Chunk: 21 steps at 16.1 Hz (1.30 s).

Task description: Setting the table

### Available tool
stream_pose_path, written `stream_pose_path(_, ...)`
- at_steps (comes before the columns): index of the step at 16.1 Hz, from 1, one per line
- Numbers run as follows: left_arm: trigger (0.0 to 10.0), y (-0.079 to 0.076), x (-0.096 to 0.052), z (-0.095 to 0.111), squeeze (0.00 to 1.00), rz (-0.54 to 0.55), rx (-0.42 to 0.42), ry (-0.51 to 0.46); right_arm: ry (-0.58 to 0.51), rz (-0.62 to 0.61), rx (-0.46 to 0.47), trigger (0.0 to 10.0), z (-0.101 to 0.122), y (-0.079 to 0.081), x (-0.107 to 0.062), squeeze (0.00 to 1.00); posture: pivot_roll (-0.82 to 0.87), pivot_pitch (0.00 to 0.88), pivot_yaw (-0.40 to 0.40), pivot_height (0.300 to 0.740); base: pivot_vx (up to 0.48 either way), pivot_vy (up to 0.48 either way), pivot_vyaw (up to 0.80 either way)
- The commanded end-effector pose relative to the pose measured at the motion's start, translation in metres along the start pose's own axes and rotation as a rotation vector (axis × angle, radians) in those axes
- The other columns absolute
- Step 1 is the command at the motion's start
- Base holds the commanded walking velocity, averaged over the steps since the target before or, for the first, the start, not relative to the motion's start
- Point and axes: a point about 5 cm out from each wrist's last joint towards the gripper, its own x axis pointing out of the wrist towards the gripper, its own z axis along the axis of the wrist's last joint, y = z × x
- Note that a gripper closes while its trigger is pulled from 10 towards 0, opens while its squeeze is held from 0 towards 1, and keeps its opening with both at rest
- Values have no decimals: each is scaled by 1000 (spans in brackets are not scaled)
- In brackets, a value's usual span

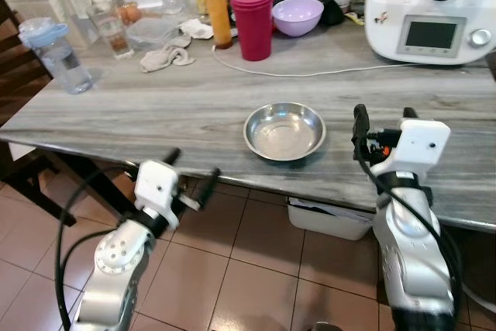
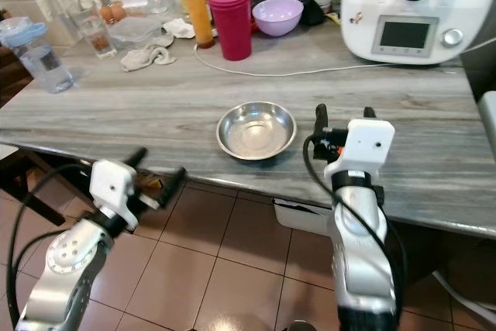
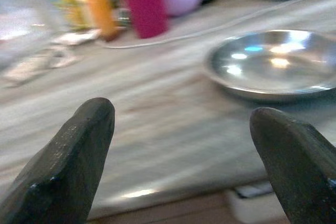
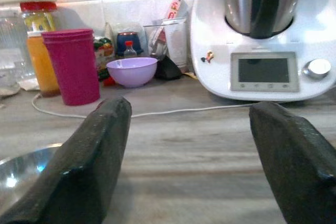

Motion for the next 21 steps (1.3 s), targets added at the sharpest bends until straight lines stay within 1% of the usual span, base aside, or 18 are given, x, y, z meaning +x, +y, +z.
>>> stream_pose_path(1, 10000, 11, 1, -6, 0, 90, 14, 39, 25, 7, -17, 10000, -3, 0, -8, 1000, -262, 74, 145, 740, 0, 0, 0)
stream_pose_path(3, 10000, 17, 5, -7, 0, 168, 38, 37, 71, 2, -45, 10000, -10, -7, -25, 1000, -272, 54, 140, 740, 0, 0, 0)
stream_pose_path(4, 10000, 20, 5, -9, 0, 209, 28, 47, 87, -2, -53, 10000, -12, -10, -32, 1000, -279, 39, 137, 740, 0, 0, 0)
stream_pose_path(5, 10000, 24, 3, -12, 0, 248, 27, 53, 106, -3, -63, 10000, -13, -11, -39, 1000, -285, 26, 134, 740, 0, 0, 0)
stream_pose_path(6, 10000, 33, -5, -18, 0, 346, 15, 71, 133, -2, -78, 10000, -16, -12, -48, 969, -289, 14, 124, 740, 0, 0, 0)
stream_pose_path(7, 10000, 37, -9, -21, 0, 387, -4, 76, 145, -19, -84, 10000, -17, -13, -51, 0, -290, 13, 120, 740, 0, 0, 0)
stream_pose_path(9, 10000, 39, -13, -25, 0, 418, -21, 80, 168, -48, -81, 10000, -19, -17, -53, 0, -302, 17, 113, 740, 0, 0, 0)
stream_pose_path(10, 10000, 36, -13, -31, 0, 421, -57, 102, 178, -49, -67, 10000, -18, -17, -55, 0, -309, 15, 112, 740, 0, 0, 0)
stream_pose_path(11, 10000, 31, -10, -31, 0, 410, -78, 108, 180, -56, -62, 10000, -15, -19, -54, 0, -317, 13, 114, 740, 0, 0, 0)
stream_pose_path(12, 10000, 29, -5, -28, 0, 383, -61, 91, 190, -58, -69, 10000, -15, -19, -54, 0, -319, 14, 119, 740, 0, 0, 0)
stream_pose_path(13, 10000, 27, 0, -28, 0, 377, -54, 86, 185, -73, -119, 10000, -16, -23, -52, 0, -324, 14, 121, 740, 0, 0, 0)
stream_pose_path(14, 10000, 28, 1, -30, 0, 382, -61, 98, 201, -84, -94, 10000, -21, -23, -53, 0, -331, 20, 116, 740, 0, 0, 0)
stream_pose_path(15, 10000, 27, 2, -30, 0, 356, -72, 101, 219, -107, -48, 10000, -20, -23, -51, 0, -342, 36, 104, 740, 0, 0, 0)
stream_pose_path(16, 10000, 24, 0, -32, 0, 348, -72, 111, 237, -93, -74, 10000, -19, -22, -54, 0, -350, 46, 93, 740, 0, 0, 0)
stream_pose_path(17, 10000, 21, -2, -32, 0, 345, -77, 111, 260, -78, -54, 10000, -20, -21, -56, 0, -360, 49, 91, 740, 0, 0, 0)
stream_pose_path(18, 10000, 18, -2, -32, 0, 334, -74, 103, 266, -54, -76, 10000, -19, -20, -60, 0, -373, 46, 91, 740, 0, 0, 0)
stream_pose_path(20, 10000, 15, 3, -33, 0, 332, -88, 105, 252, -70, -77, 10000, -18, -25, -65, 0, -395, 57, 90, 740, 0, 0, 0)
stream_pose_path(21, 10000, 12, 3, -34, 0, 312, -91, 110, 266, -80, -60, 10000, -19, -28, -71, 0, -408, 72, 93, 740, 0, 0, 0)
